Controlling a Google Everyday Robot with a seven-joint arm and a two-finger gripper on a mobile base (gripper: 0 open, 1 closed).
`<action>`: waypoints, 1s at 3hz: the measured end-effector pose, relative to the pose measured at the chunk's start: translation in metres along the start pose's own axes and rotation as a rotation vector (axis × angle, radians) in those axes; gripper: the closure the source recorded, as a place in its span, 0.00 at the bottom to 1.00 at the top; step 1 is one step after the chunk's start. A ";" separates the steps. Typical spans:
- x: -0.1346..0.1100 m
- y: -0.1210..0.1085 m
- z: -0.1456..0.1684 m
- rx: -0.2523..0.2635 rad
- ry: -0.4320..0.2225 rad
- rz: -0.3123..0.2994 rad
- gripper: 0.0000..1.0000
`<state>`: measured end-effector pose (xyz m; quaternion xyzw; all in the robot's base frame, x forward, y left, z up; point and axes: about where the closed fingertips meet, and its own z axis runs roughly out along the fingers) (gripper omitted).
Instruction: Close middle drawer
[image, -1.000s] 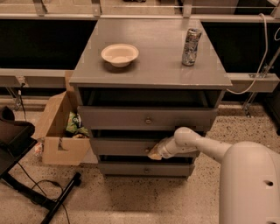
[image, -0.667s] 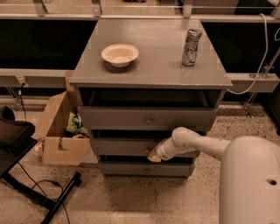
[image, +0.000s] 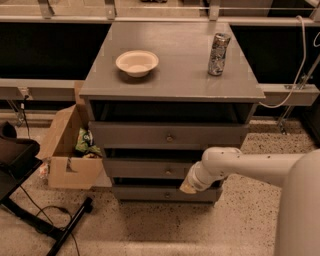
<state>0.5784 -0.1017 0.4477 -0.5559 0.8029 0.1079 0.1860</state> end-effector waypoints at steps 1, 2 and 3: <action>0.021 0.055 -0.040 -0.033 0.077 -0.028 1.00; 0.037 0.109 -0.089 -0.055 0.180 -0.042 1.00; 0.034 0.132 -0.144 -0.002 0.264 -0.043 1.00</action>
Offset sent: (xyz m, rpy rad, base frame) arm -0.1973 -0.0470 0.1482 -0.2922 0.0946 0.0500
